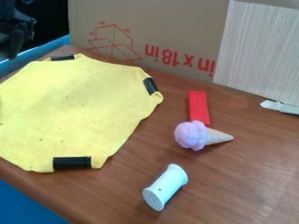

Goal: Fold the cloth from top left to lower right

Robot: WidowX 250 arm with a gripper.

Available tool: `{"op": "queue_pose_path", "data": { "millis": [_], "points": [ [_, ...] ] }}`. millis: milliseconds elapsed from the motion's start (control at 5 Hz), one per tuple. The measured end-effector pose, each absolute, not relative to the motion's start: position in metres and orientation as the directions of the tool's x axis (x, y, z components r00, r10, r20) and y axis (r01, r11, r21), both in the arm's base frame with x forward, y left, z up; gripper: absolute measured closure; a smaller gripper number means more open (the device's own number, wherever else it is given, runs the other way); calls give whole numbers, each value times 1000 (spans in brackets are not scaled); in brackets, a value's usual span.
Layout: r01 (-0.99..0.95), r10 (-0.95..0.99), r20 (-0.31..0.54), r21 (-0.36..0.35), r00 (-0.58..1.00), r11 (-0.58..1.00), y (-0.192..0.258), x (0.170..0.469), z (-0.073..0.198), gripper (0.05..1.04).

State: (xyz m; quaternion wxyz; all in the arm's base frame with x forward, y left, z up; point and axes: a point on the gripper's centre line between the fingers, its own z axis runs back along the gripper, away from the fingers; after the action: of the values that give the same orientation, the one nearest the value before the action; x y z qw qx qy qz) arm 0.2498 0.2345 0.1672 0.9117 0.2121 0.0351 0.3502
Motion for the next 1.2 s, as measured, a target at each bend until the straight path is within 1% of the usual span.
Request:
{"op": "queue_pose_path", "data": {
  "millis": [200, 400, 600, 800, 1000, 1200],
  "points": [
    [-610, 653, 46, 411, 756, 677, 234, 251, 156, 83],
    [-527, 576, -26, 373, 817, 764, 252, 257, 156, 83],
    [-445, 500, -69, 362, 863, 819, 269, 260, 153, 83],
    [-313, 354, -71, 326, 933, 892, 283, 271, 151, 83],
    [-144, 160, -39, 266, 986, 953, 293, 272, 138, 83],
    [-70, 58, 62, 211, 996, 975, 296, 276, 140, 83]
  ]
}}
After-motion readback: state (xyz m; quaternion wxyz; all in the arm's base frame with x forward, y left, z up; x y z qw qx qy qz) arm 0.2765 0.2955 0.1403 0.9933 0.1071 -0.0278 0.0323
